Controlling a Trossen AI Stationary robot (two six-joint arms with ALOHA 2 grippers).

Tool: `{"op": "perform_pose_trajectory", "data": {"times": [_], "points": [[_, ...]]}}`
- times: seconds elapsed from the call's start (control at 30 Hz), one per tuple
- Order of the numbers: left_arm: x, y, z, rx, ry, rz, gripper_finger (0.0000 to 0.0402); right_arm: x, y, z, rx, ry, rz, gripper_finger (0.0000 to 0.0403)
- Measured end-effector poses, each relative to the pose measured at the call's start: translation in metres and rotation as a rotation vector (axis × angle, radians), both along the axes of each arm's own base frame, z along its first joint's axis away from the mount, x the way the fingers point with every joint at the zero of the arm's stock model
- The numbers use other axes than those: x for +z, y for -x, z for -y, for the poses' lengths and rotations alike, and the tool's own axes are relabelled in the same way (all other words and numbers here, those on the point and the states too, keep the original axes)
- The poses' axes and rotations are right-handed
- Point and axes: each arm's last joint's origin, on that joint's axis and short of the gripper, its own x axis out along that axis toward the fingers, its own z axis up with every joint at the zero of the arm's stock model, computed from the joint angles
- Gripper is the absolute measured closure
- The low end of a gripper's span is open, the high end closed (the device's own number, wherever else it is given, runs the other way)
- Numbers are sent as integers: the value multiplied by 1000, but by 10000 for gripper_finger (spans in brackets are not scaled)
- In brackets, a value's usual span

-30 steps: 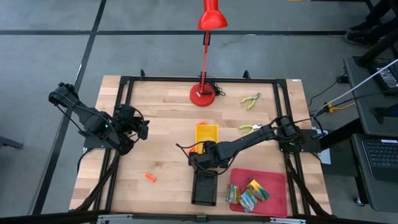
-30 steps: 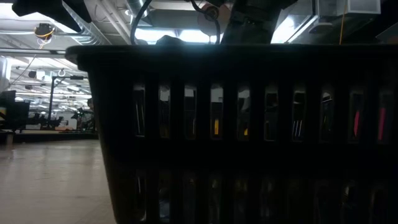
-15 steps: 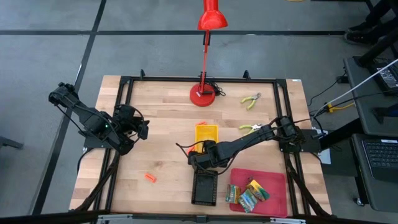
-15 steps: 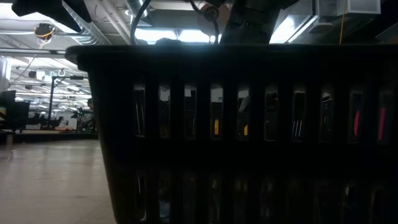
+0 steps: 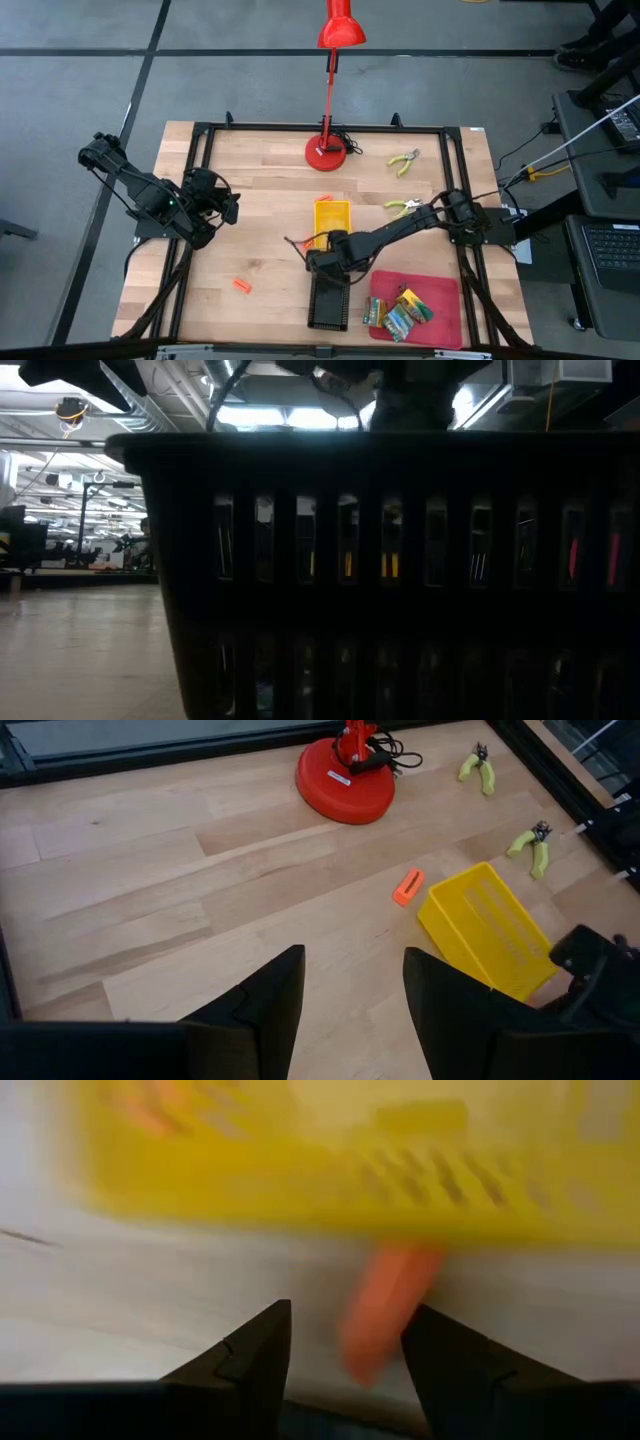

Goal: Pick & Place School Supplies
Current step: Put the orange eraser into the yellow bin

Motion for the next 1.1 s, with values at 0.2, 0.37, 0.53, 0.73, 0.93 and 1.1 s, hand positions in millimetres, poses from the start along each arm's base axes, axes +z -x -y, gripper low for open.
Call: {"op": "perform_pose_trajectory", "data": {"times": [0.2, 0.37, 0.53, 0.73, 0.93, 1.1], "points": [[0, 0, 0, -3, -8, -1, 233, 0, 3, -5, 10, -12, -17, 213], [0, 0, 0, -4, -9, 0, 233, 0, 3, -5, 8, -6, -16, 213], [0, 0, 0, -4, -8, 2, 233, 0, 3, -3, -1, 0, -15, 213], [0, -1, 0, -8, -7, 5, 233, 0, 1, 3, -17, 16, -12, 213], [1, -4, 3, -34, -5, 21, 233, 0, -1, 9, -30, 27, -10, 213], [1, -4, 2, -35, -8, 17, 233, 0, 0, 10, -34, 39, -17, 229]]}}
